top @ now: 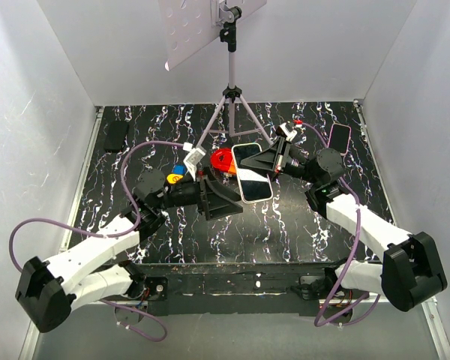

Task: Take the phone out of the phone case
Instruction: Remove the phone case from the phone.

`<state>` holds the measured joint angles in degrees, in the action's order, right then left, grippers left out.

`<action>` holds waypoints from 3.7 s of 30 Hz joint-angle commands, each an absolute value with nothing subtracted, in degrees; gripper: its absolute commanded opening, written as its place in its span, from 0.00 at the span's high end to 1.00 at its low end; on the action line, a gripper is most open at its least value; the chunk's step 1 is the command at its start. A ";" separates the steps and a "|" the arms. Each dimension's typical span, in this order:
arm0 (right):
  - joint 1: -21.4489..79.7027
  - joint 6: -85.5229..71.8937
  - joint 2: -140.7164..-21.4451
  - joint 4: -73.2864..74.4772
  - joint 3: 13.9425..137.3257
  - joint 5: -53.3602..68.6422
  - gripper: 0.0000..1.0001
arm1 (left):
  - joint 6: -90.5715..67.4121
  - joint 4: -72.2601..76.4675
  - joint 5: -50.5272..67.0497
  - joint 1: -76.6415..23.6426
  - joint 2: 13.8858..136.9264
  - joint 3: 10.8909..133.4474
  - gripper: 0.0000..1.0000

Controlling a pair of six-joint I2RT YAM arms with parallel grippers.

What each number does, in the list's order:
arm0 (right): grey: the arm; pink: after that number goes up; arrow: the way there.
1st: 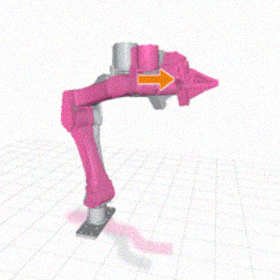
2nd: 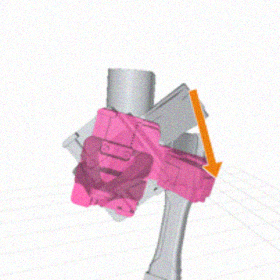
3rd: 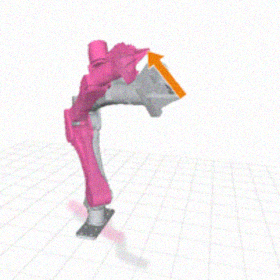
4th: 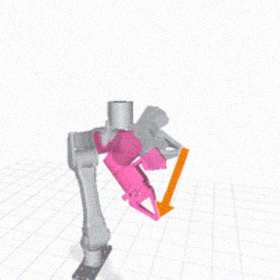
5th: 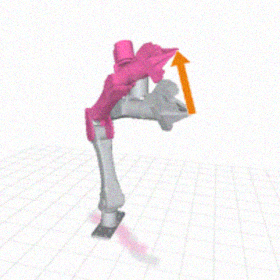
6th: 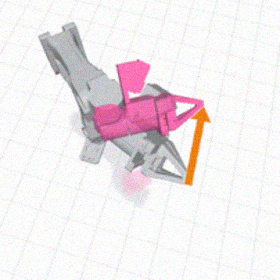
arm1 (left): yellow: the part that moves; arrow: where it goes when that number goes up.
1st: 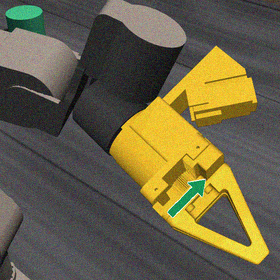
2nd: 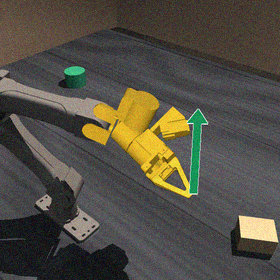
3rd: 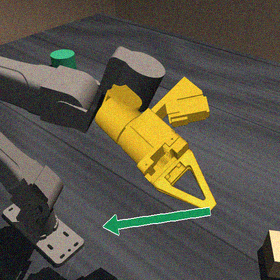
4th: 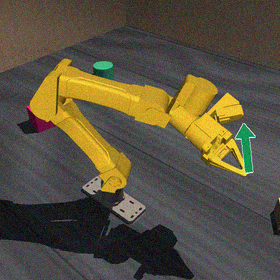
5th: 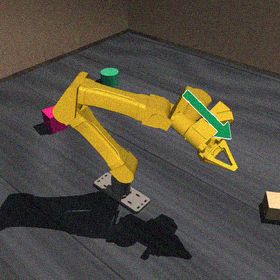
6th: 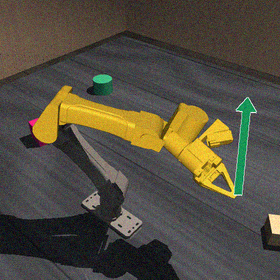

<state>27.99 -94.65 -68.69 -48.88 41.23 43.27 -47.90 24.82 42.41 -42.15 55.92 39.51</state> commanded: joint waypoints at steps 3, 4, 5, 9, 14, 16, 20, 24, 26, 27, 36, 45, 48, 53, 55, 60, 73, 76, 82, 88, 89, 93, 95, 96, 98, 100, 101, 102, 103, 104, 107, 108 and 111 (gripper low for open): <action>28.04 -98.35 -68.03 -55.73 40.52 39.20 0.99 | -48.87 27.60 43.86 -43.94 59.06 41.92 0.31; 27.95 -98.09 -67.85 -55.29 40.60 39.20 0.99 | -48.78 28.12 43.86 -44.12 59.24 41.75 0.32; 28.04 -98.00 -67.76 -55.11 40.78 39.20 0.99 | -48.78 28.30 43.68 -44.30 59.24 41.75 0.33; 27.95 -97.91 -67.68 -55.19 40.78 39.46 0.99 | -48.69 28.30 43.07 -44.65 60.03 42.01 0.35; 28.04 -97.82 -67.50 -55.98 40.08 39.81 0.99 | -48.69 27.86 42.01 -44.74 60.73 42.63 0.32; 28.04 -97.91 -67.41 -56.16 39.99 39.81 0.99 | -48.34 26.90 41.14 -44.74 61.17 42.89 0.34; 28.04 -97.82 -66.80 -56.25 39.82 39.90 0.99 | -48.25 26.54 39.91 -44.74 62.31 43.07 0.39; 28.12 -98.26 -66.36 -56.86 39.38 39.81 0.99 | -47.99 26.63 39.73 -44.74 63.81 43.15 0.49; 28.13 -98.70 -66.09 -56.95 39.29 39.55 0.99 | -47.90 27.07 40.08 -44.74 64.33 42.89 0.52; 28.21 -98.70 -66.01 -57.04 39.37 39.64 0.99 | -47.73 26.72 39.99 -44.74 64.42 42.89 0.53; 29.09 -104.67 -65.66 -64.24 39.20 39.20 0.99 | -45.44 19.25 36.04 -44.74 65.83 43.51 0.64; 29.36 -107.66 -63.02 -65.65 39.90 38.14 0.99 | -45.88 7.04 26.37 -44.56 71.27 42.36 0.79; 29.44 -108.72 -62.84 -66.88 39.90 37.79 0.99 | -45.79 3.27 24.18 -44.47 73.73 43.15 0.82; 29.53 -108.72 -61.79 -67.06 39.90 37.53 0.99 | -45.79 -3.86 17.33 -43.51 74.09 44.38 0.82; 29.71 -108.28 -61.53 -67.15 39.90 37.53 0.99 | -45.79 -5.44 15.13 -43.07 73.22 44.82 0.82; 29.97 -106.97 -63.63 -71.71 40.95 40.77 0.99 | -42.28 -2.21 19.31 -42.98 70.40 46.49 0.72; 29.79 -67.86 -56.95 -24.96 51.68 47.36 0.99 | -36.38 4.85 37.10 -42.80 49.50 38.58 0.02; 29.88 -66.98 -56.34 -26.45 50.89 49.30 0.99 | -40.15 3.00 34.47 -41.58 47.99 41.82 0.03; 30.14 -65.57 -55.11 -26.54 49.31 49.75 0.99 | -53.07 9.13 33.57 -40.96 53.69 50.87 0.09; 31.46 -63.64 -54.76 -24.27 49.48 48.69 0.99 | -57.38 13.35 31.21 -41.04 58.71 51.60 0.10; 31.64 -63.02 -54.49 -23.65 49.40 48.34 0.99 | -58.35 13.97 30.51 -41.04 59.15 51.16 0.12; 32.17 -61.35 -53.70 -21.97 48.96 47.20 0.99 | -61.25 17.04 27.87 -41.04 59.50 49.31 0.26; 32.43 -60.82 -53.61 -22.06 48.52 46.67 0.99 | -62.75 21.34 27.95 -40.96 60.11 48.43 0.33; 32.52 -60.91 -53.61 -22.15 48.34 46.58 0.99 | -63.28 22.66 28.12 -40.96 60.64 48.43 0.36; 32.87 -60.82 -54.14 -22.59 48.16 46.41 0.99 | -63.72 23.81 28.21 -41.04 61.61 48.87 0.41; 33.13 -60.91 -54.40 -22.76 48.08 46.23 0.99 | -63.90 24.69 28.47 -40.96 62.75 49.30 0.46; 33.31 -60.82 -54.49 -22.76 47.99 46.06 0.99 | -63.98 25.05 28.82 -41.13 63.36 49.65 0.48; 33.40 -60.91 -54.49 -22.85 47.90 45.79 0.99 | -63.81 25.05 29.35 -41.22 63.98 50.09 0.53; 33.49 -60.82 -54.41 -22.85 47.90 45.53 0.99 | -63.37 24.61 30.31 -41.39 64.77 51.23 0.57; 33.49 -60.99 -54.40 -22.85 47.90 45.27 0.99 | -62.76 23.48 30.84 -41.57 65.47 52.02 0.61; 33.49 -61.08 -54.14 -22.85 47.81 44.74 0.99 | -61.44 22.24 30.76 -42.36 66.01 52.56 0.69; 33.57 -61.08 -54.05 -22.76 47.81 44.65 0.99 | -61.17 21.98 30.41 -42.36 65.66 52.73 0.71; 33.66 -60.65 -53.96 -21.80 47.81 44.39 0.99 | -60.73 21.62 29.79 -42.45 65.48 52.91 0.75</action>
<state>33.06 -61.08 -55.22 -17.87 46.89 45.06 -62.74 23.11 30.41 -42.02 66.15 50.87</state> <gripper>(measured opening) 0.229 0.279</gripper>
